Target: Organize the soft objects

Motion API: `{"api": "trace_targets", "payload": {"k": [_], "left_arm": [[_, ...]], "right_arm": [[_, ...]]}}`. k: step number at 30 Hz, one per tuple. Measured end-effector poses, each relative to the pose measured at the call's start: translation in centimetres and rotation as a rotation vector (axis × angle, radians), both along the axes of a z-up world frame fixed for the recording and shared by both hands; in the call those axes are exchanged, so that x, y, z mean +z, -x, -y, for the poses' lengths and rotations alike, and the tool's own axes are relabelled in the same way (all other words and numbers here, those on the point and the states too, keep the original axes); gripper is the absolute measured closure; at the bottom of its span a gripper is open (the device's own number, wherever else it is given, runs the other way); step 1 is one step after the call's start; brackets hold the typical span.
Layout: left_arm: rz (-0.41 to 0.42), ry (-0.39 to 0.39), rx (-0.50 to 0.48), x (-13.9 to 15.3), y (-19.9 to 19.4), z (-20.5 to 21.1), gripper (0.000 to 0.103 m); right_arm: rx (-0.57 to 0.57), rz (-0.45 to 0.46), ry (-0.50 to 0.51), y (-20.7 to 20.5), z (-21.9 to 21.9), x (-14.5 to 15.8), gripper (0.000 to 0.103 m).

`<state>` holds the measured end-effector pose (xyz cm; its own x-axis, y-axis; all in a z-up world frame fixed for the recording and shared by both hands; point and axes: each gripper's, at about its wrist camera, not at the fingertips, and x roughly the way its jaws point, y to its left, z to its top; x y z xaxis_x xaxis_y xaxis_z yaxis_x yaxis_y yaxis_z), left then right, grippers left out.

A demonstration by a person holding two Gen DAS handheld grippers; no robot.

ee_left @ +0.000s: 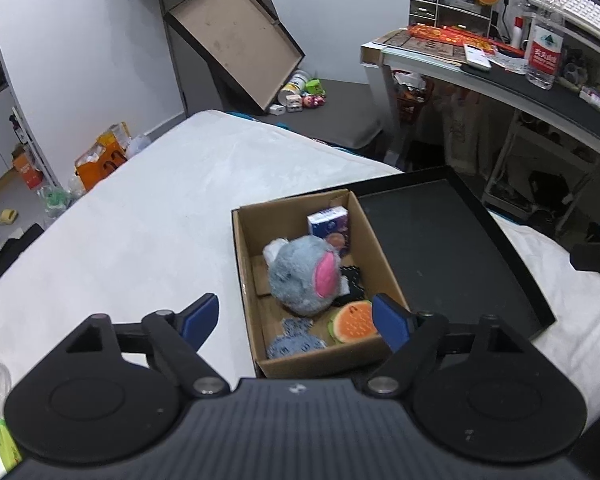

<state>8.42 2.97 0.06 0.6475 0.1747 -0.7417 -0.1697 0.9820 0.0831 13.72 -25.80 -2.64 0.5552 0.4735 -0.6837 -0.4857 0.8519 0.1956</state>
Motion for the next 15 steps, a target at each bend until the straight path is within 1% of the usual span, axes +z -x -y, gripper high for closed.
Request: {"api": "trace_targets", "payload": {"k": [4, 7, 8, 15], "left_arm": [[-0.010, 0.038, 0.002, 0.5, 0.9, 0.1, 0.018], [-0.019, 0.106, 0.015, 0.7, 1.6, -0.1, 0.014], [-0.021, 0.117, 0.015, 0.8, 1.9, 0.0, 0.014], [-0.027, 0.149, -0.012, 1.7, 3.5, 1.1, 0.010]], "right_arm": [[-0.008, 0.002, -0.009, 0.7, 1.0, 0.4, 0.000], [-0.004, 0.003, -0.026, 1.4, 1.6, 1.0, 0.000], [-0.001, 0.007, -0.029, 1.6, 1.9, 1.2, 0.000], [-0.013, 0.001, -0.061, 2.8, 3.4, 1.8, 0.000]]}}
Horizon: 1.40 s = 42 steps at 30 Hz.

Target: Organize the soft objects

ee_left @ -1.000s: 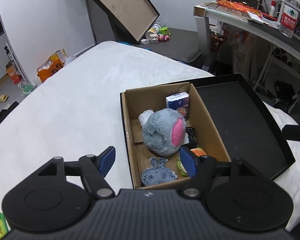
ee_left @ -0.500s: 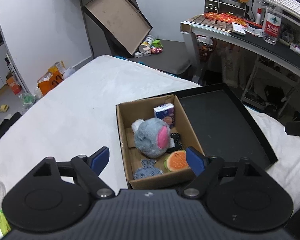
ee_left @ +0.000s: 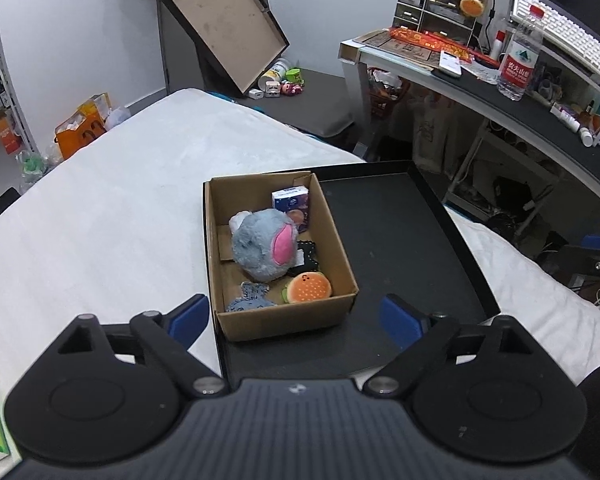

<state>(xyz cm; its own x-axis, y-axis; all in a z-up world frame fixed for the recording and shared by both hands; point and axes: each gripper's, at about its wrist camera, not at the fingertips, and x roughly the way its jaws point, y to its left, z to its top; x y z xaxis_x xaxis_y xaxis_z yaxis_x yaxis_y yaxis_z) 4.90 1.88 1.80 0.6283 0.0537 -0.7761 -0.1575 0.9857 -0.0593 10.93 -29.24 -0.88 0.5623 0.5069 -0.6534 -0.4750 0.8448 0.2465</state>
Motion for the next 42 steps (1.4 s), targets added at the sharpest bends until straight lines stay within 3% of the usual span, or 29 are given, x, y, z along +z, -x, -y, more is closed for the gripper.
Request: {"api": "trace_targets", "payload": {"k": [22, 42], "left_arm": [[0.047, 0.017, -0.043, 3.9, 3.7, 5.0, 0.008], [0.064, 0.002, -0.027, 5.0, 6.0, 7.9, 0.008]], "right_arm": [[-0.027, 0.016, -0.064, 4.0, 5.6, 3.1, 0.000], [-0.026, -0.008, -0.085, 6.2, 6.7, 4.8, 0.000]]}}
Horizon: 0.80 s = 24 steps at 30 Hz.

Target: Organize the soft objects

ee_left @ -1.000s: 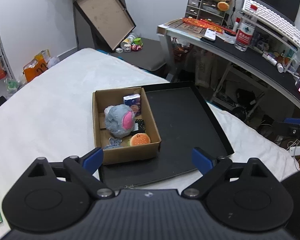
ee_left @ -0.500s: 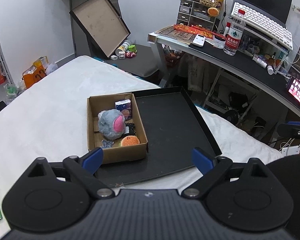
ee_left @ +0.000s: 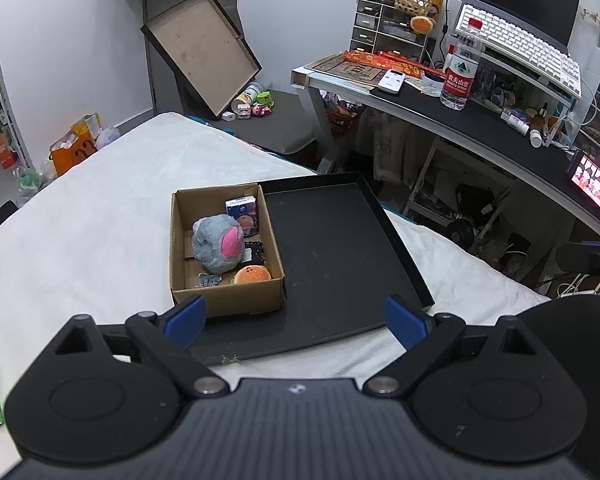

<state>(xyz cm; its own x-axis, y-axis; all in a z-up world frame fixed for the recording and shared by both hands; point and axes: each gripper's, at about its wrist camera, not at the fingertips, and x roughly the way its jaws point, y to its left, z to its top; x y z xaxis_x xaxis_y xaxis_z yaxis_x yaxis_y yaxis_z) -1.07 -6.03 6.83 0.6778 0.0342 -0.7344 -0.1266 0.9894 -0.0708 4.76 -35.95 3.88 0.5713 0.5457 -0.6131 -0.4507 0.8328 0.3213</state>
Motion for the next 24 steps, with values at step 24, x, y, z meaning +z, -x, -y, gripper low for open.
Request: {"api": "trace_targets", "payload": {"k": [24], "left_arm": [[-0.001, 0.015, 0.012, 0.40, 0.33, 0.39, 0.008]], "right_arm": [[0.030, 0.003, 0.031, 0.67, -0.80, 0.36, 0.000]]}}
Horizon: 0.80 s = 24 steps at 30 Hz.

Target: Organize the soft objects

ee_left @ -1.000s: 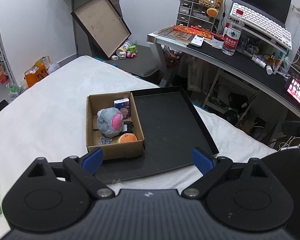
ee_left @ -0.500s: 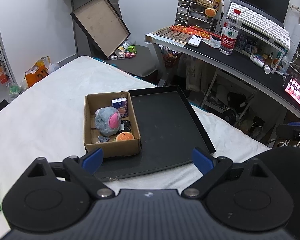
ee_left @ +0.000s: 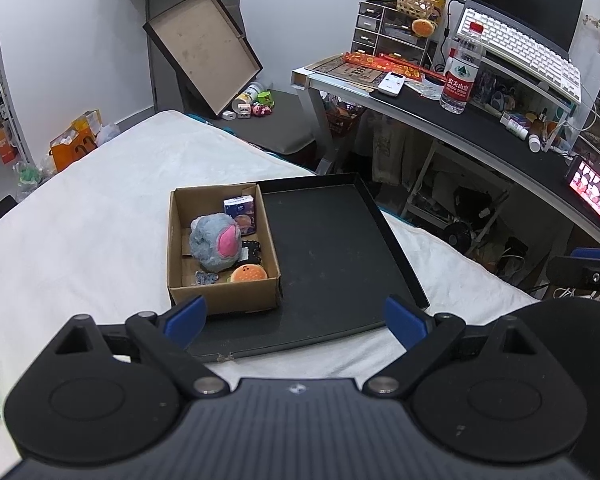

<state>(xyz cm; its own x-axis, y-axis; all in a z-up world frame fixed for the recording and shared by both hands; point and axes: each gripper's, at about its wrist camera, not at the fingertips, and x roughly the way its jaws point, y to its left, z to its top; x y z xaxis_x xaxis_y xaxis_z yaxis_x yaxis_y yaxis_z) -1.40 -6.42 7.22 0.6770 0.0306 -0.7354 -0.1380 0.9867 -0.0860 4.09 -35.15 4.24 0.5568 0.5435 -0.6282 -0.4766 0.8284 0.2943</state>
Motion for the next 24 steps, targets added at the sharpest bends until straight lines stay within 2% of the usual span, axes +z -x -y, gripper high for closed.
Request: {"api": "trace_targets", "payload": {"k": [24], "left_arm": [[0.006, 0.000, -0.007, 0.26, -0.11, 0.42, 0.008]], "right_arm": [[0.026, 0.009, 0.026, 0.17, -0.58, 0.31, 0.000]]}}
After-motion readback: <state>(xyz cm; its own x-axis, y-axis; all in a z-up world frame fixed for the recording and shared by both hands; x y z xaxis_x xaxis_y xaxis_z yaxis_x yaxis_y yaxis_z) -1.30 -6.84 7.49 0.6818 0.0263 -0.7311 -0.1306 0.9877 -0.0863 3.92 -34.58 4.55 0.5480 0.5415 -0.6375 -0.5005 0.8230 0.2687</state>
